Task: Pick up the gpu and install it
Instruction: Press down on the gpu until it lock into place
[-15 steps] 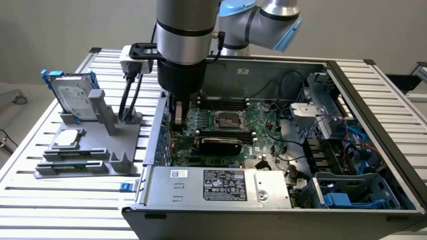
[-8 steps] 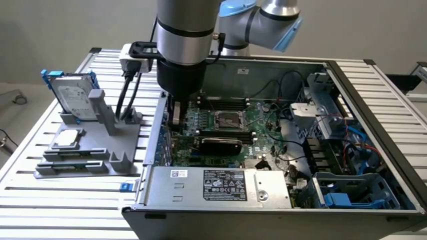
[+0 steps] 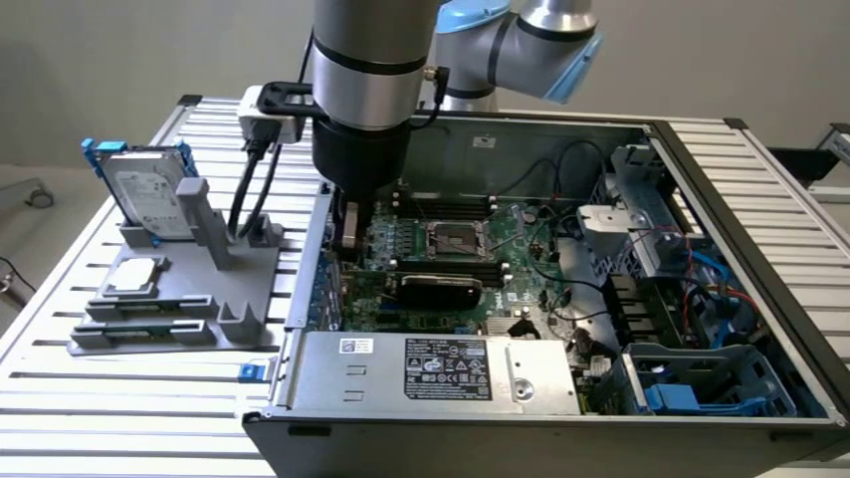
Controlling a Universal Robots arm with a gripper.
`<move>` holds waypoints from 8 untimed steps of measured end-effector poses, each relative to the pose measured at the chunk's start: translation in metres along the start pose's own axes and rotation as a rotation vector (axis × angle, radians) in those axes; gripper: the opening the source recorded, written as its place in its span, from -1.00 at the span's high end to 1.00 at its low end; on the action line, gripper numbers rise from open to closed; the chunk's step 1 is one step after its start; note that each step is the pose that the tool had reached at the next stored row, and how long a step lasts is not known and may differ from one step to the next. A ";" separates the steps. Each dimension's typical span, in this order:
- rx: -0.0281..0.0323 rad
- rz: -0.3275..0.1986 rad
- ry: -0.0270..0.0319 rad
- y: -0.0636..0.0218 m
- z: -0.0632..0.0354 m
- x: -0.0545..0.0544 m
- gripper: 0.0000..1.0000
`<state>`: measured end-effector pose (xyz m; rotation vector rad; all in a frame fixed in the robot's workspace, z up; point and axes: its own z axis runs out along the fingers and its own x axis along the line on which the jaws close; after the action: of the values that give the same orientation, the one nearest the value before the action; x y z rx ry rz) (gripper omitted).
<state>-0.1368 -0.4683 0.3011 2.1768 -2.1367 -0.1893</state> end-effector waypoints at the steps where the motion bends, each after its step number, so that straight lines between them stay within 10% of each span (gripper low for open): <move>1: 0.0001 0.002 -0.0004 -0.0001 0.0000 0.000 0.79; 8: -0.0006 0.030 -0.0043 -0.0002 -0.0001 -0.001 0.79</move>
<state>-0.1366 -0.4677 0.3012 2.1449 -2.1696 -0.1927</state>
